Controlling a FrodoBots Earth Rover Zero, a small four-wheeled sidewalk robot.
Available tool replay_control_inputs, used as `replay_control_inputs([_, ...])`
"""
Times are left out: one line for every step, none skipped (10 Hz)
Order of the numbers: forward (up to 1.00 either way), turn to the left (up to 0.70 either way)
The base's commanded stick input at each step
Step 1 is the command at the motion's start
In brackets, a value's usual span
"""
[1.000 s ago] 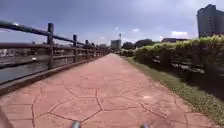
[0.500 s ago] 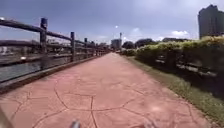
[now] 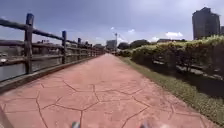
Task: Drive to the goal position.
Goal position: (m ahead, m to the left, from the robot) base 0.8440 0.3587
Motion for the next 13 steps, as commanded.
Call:
replay_control_inputs([0.70,0.00])
replay_control_inputs([0.70,0.00])
replay_control_inputs([0.70,0.00])
replay_control_inputs([0.70,0.00])
replay_control_inputs([0.70,0.00])
replay_control_inputs([0.70,0.00])
replay_control_inputs([0.70,0.00])
replay_control_inputs([0.70,0.00])
replay_control_inputs([0.70,0.00])
replay_control_inputs([0.70,0.00])
replay_control_inputs([0.70,0.00])
replay_control_inputs([0.70,0.00])
replay_control_inputs([0.70,0.00])
